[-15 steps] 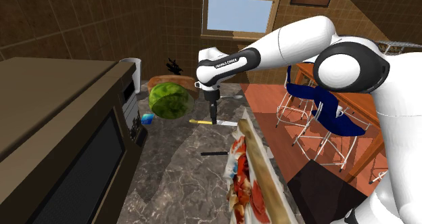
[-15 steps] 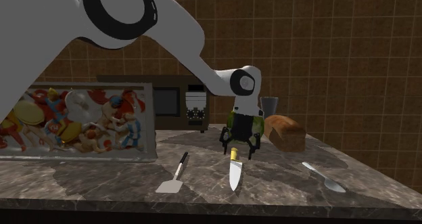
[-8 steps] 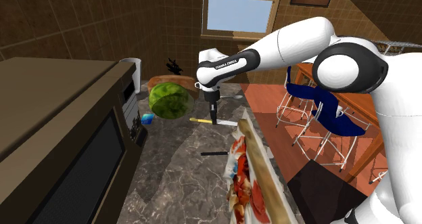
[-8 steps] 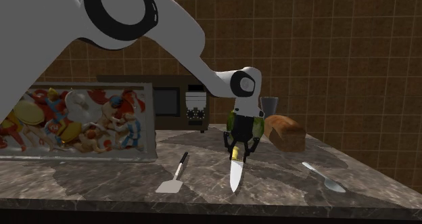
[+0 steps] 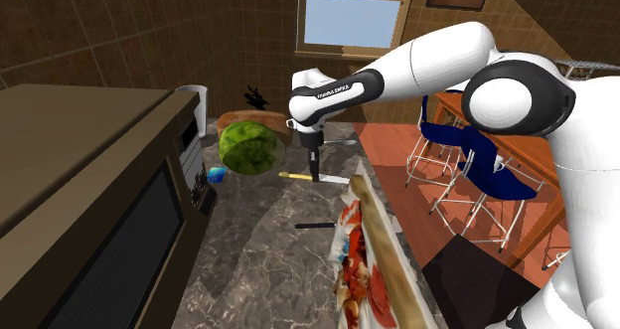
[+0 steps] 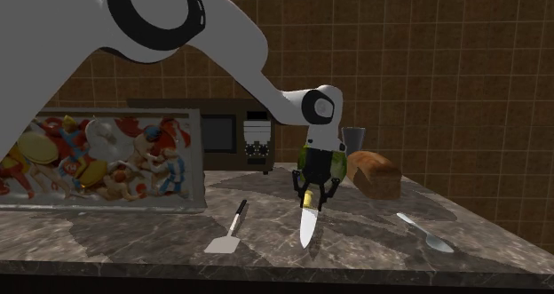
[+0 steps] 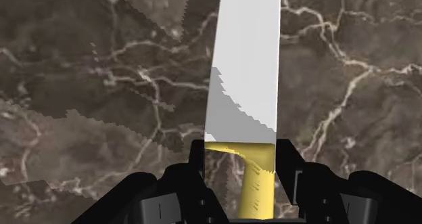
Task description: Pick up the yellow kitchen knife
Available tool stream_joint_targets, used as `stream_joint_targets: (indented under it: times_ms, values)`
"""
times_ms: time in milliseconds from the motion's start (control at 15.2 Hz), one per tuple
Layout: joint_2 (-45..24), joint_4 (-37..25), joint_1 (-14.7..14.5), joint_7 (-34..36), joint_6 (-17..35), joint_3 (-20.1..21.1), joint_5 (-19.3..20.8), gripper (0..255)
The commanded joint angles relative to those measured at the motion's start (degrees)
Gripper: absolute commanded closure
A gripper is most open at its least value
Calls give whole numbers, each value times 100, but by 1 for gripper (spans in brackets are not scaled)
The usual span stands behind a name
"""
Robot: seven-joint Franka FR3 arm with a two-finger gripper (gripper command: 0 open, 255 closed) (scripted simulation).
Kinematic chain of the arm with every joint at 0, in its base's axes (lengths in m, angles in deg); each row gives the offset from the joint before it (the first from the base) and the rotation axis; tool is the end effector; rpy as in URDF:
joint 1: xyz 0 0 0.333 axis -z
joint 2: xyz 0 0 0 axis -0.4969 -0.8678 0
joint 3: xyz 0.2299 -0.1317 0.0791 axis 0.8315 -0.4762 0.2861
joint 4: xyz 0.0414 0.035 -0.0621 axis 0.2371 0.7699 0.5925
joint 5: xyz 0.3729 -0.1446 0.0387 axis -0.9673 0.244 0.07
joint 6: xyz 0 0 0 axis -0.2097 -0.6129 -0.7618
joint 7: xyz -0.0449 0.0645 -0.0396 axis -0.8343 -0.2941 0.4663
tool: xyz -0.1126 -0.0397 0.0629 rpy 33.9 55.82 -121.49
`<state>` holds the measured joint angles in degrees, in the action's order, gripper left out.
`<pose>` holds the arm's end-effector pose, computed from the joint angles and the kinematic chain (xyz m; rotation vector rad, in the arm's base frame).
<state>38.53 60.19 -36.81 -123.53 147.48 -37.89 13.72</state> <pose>0.6553 0.0831 0.2307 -2.7597 -1.3095 0.3367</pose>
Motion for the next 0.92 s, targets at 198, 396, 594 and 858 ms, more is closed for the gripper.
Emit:
stream_joint_targets:
  times_ms: [198, 396, 594, 858]
  values:
    - [141, -163, -3, 2, -312, 3, -3, 255]
    - [225, -264, -3, 1, -498, 3, -4, 255]
    - [300, -380, -3, 1, -688, 4, -4, 255]
    - [347, -473, -3, 0, -828, 4, -4, 255]
